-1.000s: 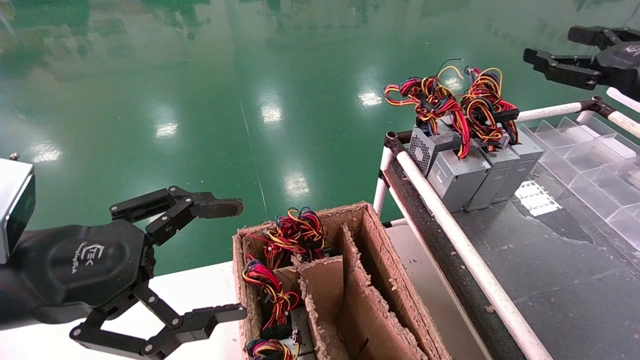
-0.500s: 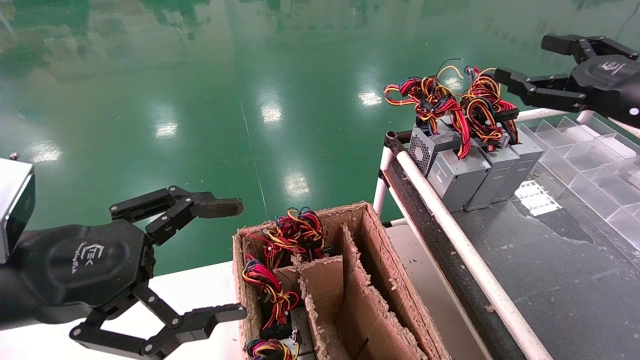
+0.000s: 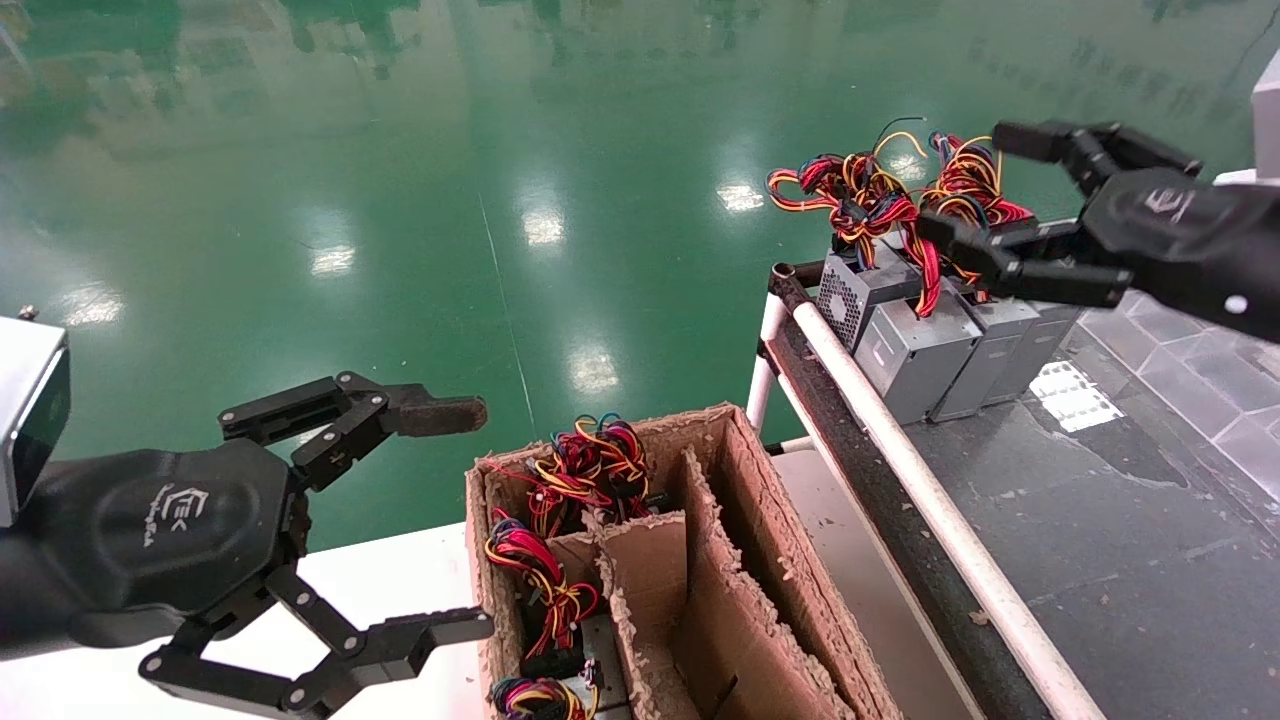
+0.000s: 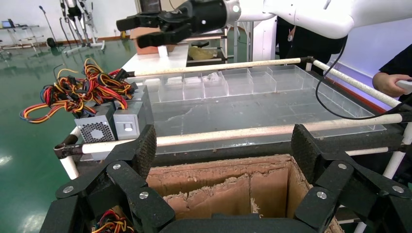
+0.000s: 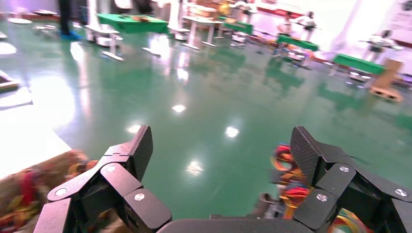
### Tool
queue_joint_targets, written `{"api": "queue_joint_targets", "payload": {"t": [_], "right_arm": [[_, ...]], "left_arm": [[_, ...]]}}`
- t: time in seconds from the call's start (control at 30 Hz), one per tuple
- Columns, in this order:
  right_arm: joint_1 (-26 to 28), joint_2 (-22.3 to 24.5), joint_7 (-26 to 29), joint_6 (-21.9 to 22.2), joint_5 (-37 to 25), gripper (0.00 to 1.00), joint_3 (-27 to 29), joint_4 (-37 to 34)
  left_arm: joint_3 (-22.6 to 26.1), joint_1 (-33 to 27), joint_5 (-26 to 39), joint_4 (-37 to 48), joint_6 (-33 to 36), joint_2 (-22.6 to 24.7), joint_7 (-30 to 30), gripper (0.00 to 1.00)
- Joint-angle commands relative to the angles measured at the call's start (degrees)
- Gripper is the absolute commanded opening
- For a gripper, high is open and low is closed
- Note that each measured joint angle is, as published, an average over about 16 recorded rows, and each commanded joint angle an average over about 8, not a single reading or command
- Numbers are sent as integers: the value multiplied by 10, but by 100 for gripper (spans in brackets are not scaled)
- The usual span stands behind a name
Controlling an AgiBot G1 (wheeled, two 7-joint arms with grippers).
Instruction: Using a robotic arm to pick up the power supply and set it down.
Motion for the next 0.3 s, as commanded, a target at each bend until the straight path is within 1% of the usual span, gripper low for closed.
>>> {"api": "queue_joint_targets", "payload": {"t": [0.03, 0.2, 0.3], "right_arm": [[-15, 5, 9, -7, 10, 100, 1, 24], [-53, 16, 31, -26, 34, 100, 5, 86], [-64, 20, 38, -32, 41, 100, 6, 105]], "left_arm": [[0, 0, 0, 0, 0, 0, 0, 100], [0, 0, 0, 0, 0, 0, 0, 100], [0, 0, 0, 0, 0, 0, 0, 100]]}}
